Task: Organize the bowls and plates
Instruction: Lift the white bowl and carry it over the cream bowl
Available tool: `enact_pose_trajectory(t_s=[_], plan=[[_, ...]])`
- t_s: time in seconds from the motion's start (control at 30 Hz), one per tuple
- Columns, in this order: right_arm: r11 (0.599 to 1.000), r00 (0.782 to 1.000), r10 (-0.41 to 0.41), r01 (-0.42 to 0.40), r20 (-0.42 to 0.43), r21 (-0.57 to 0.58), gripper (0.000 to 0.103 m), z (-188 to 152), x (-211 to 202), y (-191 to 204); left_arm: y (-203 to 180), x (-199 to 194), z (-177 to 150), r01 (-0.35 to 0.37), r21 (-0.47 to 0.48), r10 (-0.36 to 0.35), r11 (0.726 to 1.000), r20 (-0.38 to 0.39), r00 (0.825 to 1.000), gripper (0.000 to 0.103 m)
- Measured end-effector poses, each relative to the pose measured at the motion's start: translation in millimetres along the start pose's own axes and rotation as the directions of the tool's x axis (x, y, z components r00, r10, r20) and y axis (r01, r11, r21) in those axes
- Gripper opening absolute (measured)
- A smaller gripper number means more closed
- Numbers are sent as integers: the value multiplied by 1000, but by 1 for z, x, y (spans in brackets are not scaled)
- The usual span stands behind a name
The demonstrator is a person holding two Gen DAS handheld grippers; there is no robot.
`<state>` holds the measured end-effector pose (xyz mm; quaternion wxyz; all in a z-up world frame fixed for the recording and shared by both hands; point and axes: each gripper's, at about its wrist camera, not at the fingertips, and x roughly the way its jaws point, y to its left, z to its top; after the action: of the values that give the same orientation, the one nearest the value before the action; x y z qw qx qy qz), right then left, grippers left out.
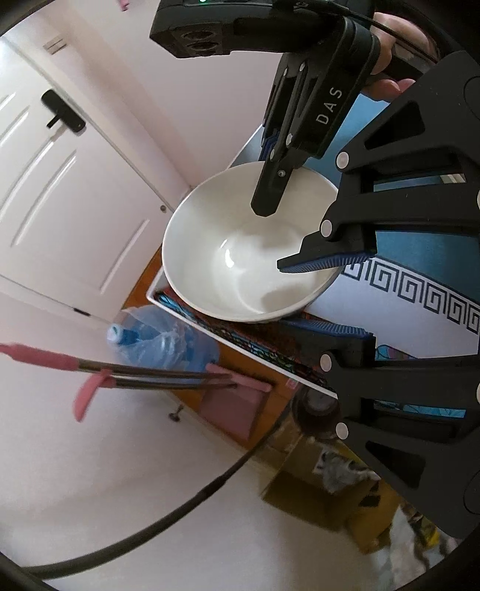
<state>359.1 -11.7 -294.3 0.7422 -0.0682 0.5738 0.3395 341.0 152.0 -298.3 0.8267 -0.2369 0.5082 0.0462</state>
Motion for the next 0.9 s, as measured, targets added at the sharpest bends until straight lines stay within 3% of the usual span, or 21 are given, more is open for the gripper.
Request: enact_pose_trajectory(t_s=[0.2,0.47,0.7,0.9], plan=[[1000,998,-3,1,59,21,15,-14,-39,3,-30,-42,-8,-15,75,10,997,67,998,23],[999,979,-18,11,201,33,15,-54,-137,6,-96,-119,-50,-11,160,-14,987,157,988,23],[996,961,-77,62,264,63,15,-128,-221,-6,-171,-164,-116,8,237,-49,971,170,984,23],[989,948,-124,93,295,117,15,-205,-281,-35,-234,-180,-182,57,267,-100,962,152,983,23]])
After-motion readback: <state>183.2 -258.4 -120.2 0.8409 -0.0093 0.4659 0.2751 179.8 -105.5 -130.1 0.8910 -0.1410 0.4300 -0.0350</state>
